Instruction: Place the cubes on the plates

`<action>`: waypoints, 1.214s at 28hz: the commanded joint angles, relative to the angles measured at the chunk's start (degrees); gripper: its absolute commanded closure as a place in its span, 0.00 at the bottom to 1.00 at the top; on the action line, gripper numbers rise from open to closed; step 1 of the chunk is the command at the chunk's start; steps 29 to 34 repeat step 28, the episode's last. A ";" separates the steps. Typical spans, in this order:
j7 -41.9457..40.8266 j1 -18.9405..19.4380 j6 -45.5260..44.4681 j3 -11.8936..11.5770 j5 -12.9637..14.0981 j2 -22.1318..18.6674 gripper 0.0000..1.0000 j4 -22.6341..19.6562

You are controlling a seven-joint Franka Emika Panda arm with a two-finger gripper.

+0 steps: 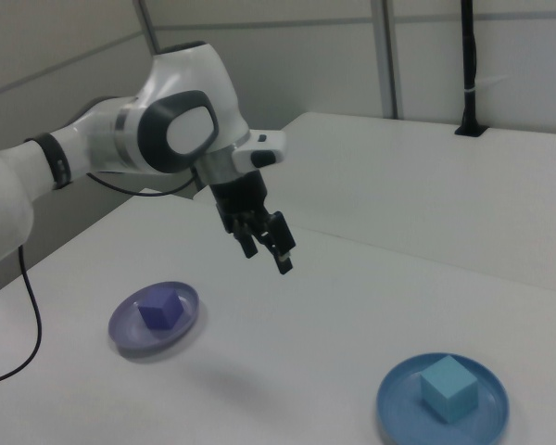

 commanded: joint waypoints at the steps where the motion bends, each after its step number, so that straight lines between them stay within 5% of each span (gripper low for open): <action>1: 0.48 1.92 -1.36 -0.30 0.02 -5.26 0.00 -4.82; 11: -10.32 0.44 -2.24 -1.00 9.06 -9.93 0.00 -6.77; 34: -10.42 0.08 -2.06 -1.17 9.16 -9.67 0.00 -6.51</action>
